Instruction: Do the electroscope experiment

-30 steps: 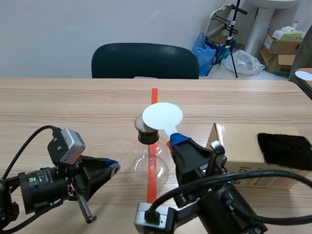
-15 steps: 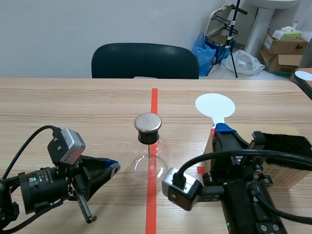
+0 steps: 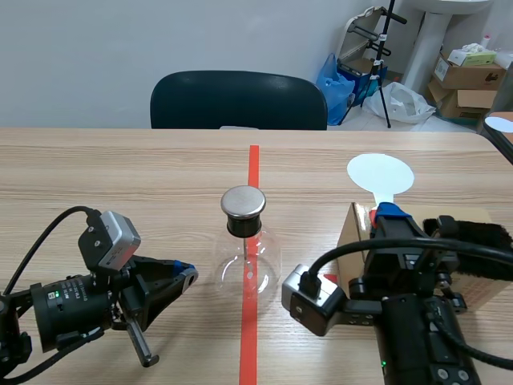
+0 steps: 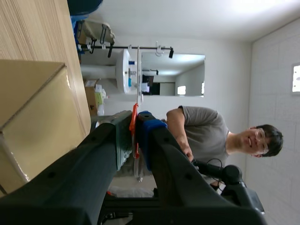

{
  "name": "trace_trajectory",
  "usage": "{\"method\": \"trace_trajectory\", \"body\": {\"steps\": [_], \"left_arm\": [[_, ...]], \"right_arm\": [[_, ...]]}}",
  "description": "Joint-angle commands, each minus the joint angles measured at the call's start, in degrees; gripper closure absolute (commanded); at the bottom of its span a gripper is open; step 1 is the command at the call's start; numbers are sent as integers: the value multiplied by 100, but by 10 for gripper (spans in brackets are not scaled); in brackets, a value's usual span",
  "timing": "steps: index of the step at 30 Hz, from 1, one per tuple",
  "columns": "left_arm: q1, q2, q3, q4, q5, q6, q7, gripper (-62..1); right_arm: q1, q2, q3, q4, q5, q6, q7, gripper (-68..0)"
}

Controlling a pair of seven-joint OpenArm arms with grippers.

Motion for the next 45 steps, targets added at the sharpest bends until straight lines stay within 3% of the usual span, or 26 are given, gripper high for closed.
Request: {"method": "trace_trajectory", "body": {"steps": [1, 15, 25, 45], "left_arm": [[-15, 15, -26, 140, -57, -15, -103, -31], [-15, 15, -26, 140, -57, -15, -103, -31], [-15, 15, -26, 140, -57, -15, -103, -31], [-15, 15, -26, 140, -57, -15, -103, -31]], "right_arm": [[81, 26, 81, 74, -44, -44, 138, -10], [81, 22, 81, 74, -44, -44, 2107, -10], [81, 9, 74, 74, -44, -44, 3150, -10], [81, 11, 74, 74, -46, -44, 3235, -10]]}}
